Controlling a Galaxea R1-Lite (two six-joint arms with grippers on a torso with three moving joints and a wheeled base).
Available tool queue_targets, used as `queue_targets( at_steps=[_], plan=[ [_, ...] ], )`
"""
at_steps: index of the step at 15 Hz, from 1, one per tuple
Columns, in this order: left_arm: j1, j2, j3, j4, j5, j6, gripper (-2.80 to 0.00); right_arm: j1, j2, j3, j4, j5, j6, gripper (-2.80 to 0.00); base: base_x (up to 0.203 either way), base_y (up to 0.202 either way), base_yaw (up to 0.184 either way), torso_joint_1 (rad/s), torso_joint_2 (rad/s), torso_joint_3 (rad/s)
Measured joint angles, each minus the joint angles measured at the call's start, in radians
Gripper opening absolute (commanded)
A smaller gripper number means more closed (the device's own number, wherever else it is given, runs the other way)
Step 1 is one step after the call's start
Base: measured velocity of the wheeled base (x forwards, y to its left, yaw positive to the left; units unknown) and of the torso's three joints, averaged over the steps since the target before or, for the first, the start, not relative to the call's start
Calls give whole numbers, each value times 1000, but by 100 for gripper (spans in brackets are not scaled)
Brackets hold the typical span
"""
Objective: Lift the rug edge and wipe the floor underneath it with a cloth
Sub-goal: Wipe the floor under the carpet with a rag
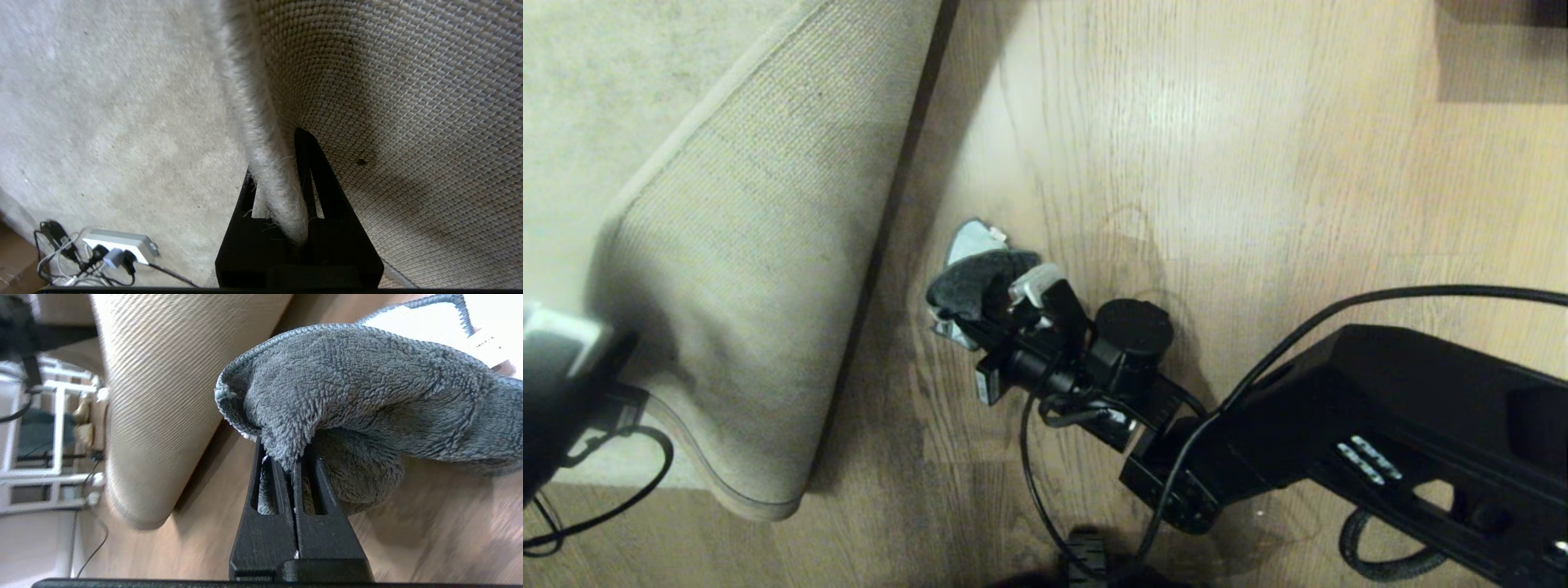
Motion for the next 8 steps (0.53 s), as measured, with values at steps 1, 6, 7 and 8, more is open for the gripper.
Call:
queue_targets(
  at_steps=[1,6,7,8],
  plan=[
    [-1,7,1,0,6,1,-280,-10,15,-28,0,0,0,-280,0,0,0,0,0,0],
    [-2,17,8,2,8,6,-280,-77,100,-232,17,-2,2,-280,0,0,0,0,0,0],
    [-2,16,12,2,8,6,-280,-90,116,-280,22,-8,2,-280,0,0,0,0,0,0],
    [-2,15,15,2,9,6,-280,-104,129,-324,31,-18,2,-280,0,0,0,0,0,0]
  ],
)
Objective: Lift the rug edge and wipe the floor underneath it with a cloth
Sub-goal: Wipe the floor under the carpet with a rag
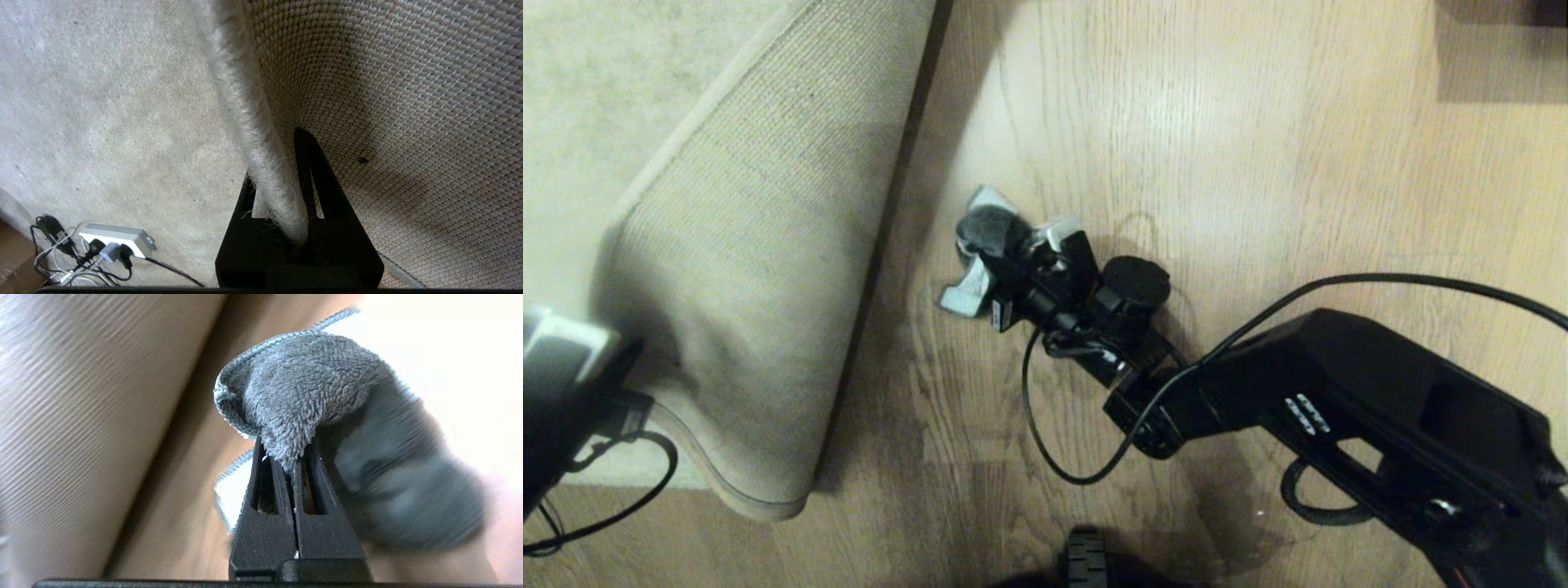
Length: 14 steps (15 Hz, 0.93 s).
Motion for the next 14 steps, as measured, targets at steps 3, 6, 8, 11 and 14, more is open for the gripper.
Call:
queue_targets(
  at_steps=[3,6,8,11,14],
  plan=[
    [0,-6,13,0,0,-1,-280,-33,11,-77,16,-11,1,-280,0,0,0,0,0,0],
    [0,-15,37,0,0,0,-280,-43,-13,-118,35,-23,0,-280,0,0,0,0,0,0],
    [0,-22,51,0,0,0,-280,-44,-31,-154,56,-41,0,-280,0,0,0,0,0,0],
    [2,-32,71,1,0,-2,-280,-44,-47,-256,118,-48,-2,-280,0,0,0,0,0,0],
    [4,-38,75,2,0,-9,-280,-25,-59,-297,155,-58,-4,-280,0,0,0,0,0,0]
  ],
)
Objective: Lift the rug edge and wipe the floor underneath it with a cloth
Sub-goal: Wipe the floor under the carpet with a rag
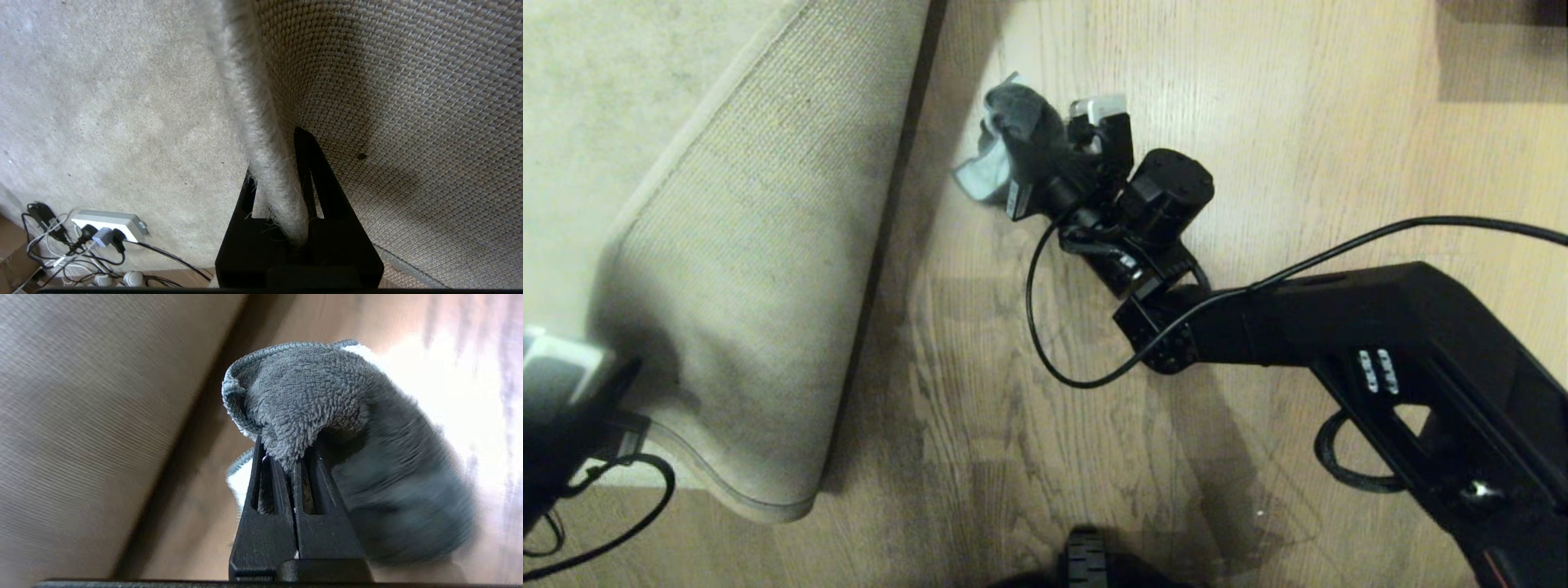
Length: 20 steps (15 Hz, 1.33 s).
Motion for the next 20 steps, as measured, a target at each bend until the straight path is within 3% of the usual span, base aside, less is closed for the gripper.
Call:
queue_targets(
  at_steps=[6,14,20],
  plan=[
    [0,-5,0,0,0,0,-280,137,-15,144,-80,-144,0,-280,0,0,0,0,0,0],
    [0,-14,1,0,-5,-2,-280,302,-53,614,-291,-247,1,-280,0,0,0,0,0,0],
    [0,-25,11,0,-7,-4,-280,326,16,617,-331,-251,2,-280,0,0,0,0,0,0]
  ],
)
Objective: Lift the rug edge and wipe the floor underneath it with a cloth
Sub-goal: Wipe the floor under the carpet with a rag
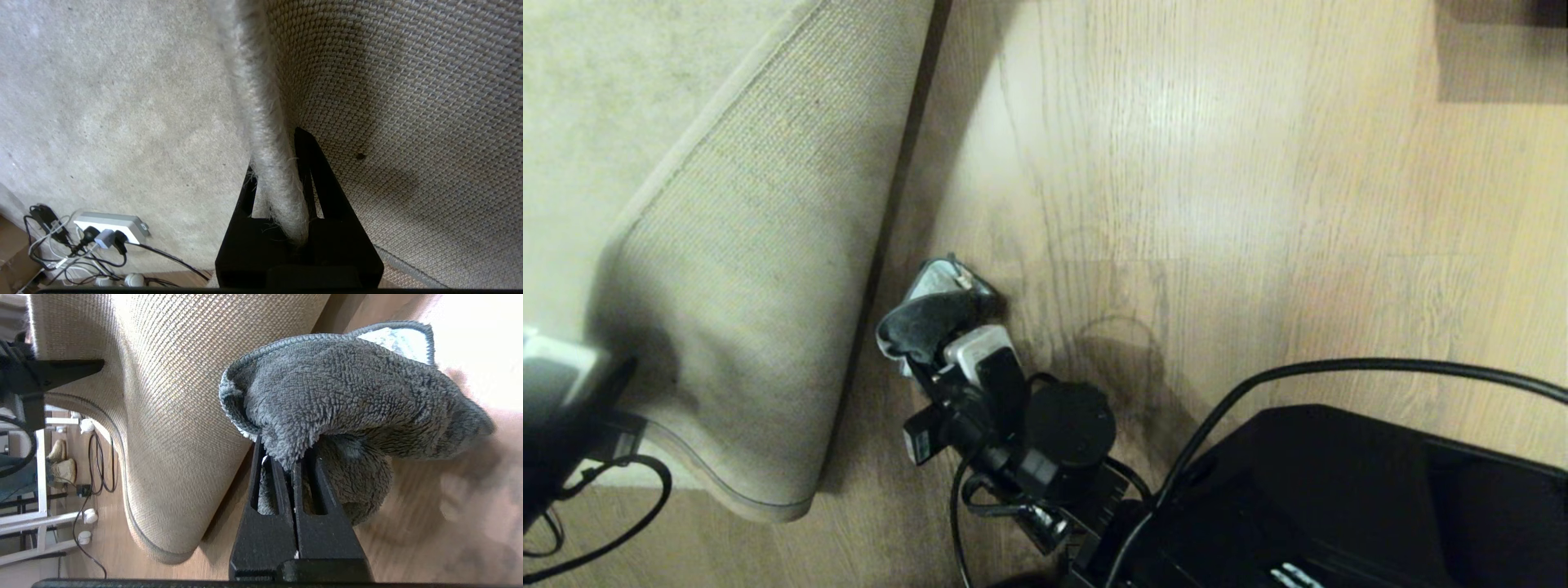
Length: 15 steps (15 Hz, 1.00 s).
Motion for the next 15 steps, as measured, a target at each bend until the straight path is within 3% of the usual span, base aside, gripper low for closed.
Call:
queue_targets(
  at_steps=[5,9,15],
  plan=[
    [0,-1,7,0,-1,1,-280,-27,96,-149,8,0,1,-280,0,0,0,0,0,0],
    [0,-2,8,0,0,2,-280,-101,140,-292,50,-3,-8,-280,0,0,0,0,0,0],
    [0,0,26,-2,0,6,-280,-180,76,-392,115,-3,-43,-280,0,0,0,0,0,0]
  ],
)
